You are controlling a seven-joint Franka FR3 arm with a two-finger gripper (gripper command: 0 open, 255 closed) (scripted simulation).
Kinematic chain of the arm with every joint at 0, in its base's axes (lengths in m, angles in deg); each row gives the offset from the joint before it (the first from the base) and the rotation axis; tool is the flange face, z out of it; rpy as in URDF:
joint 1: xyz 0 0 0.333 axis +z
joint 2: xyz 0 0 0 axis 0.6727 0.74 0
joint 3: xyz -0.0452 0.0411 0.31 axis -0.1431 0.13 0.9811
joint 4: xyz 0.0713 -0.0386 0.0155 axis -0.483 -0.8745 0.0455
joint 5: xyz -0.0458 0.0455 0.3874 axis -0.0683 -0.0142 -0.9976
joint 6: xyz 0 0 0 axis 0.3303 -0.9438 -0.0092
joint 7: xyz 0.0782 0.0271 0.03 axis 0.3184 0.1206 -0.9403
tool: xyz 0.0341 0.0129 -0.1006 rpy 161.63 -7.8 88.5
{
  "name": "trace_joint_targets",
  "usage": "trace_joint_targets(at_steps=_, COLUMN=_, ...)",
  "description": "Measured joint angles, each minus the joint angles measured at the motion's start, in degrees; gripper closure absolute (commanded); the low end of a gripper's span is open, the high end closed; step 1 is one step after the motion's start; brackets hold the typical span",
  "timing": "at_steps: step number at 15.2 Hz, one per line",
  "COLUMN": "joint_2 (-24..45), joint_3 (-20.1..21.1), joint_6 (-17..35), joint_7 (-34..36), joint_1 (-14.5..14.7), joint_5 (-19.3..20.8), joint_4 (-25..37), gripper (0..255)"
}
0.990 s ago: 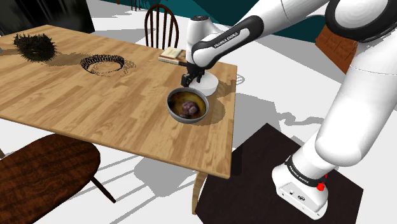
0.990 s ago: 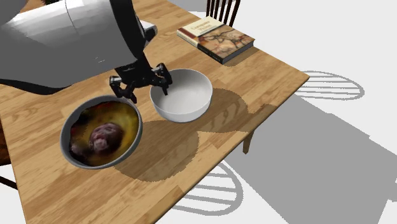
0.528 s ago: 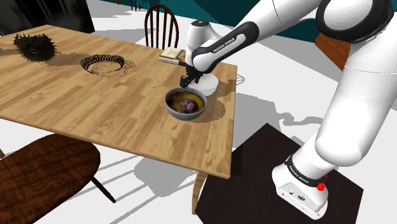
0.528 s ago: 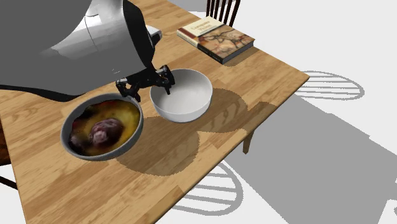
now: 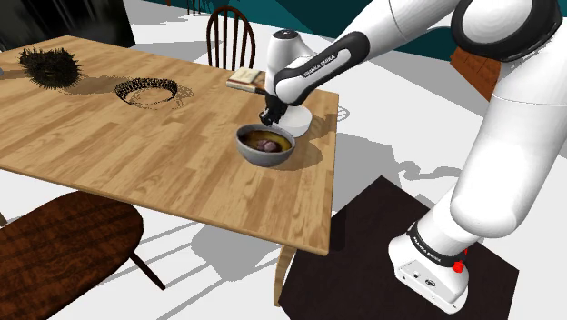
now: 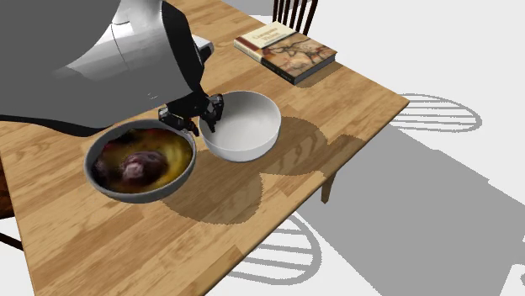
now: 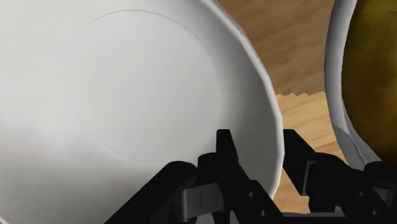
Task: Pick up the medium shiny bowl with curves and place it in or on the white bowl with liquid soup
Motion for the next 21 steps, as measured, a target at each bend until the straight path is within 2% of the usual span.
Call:
trace_joint_targets(at_steps=9, joint_2=-0.2, joint_3=0.2, joint_6=-2.1, joint_7=-0.5, joint_1=-0.1, joint_5=-0.2, joint_4=0.0, gripper=255)
trace_joint_targets(at_steps=21, joint_2=-4.8, joint_3=1.1, joint_6=-9.7, joint_7=-2.6, joint_1=-0.3, joint_5=-2.6, joint_4=2.4, gripper=255)
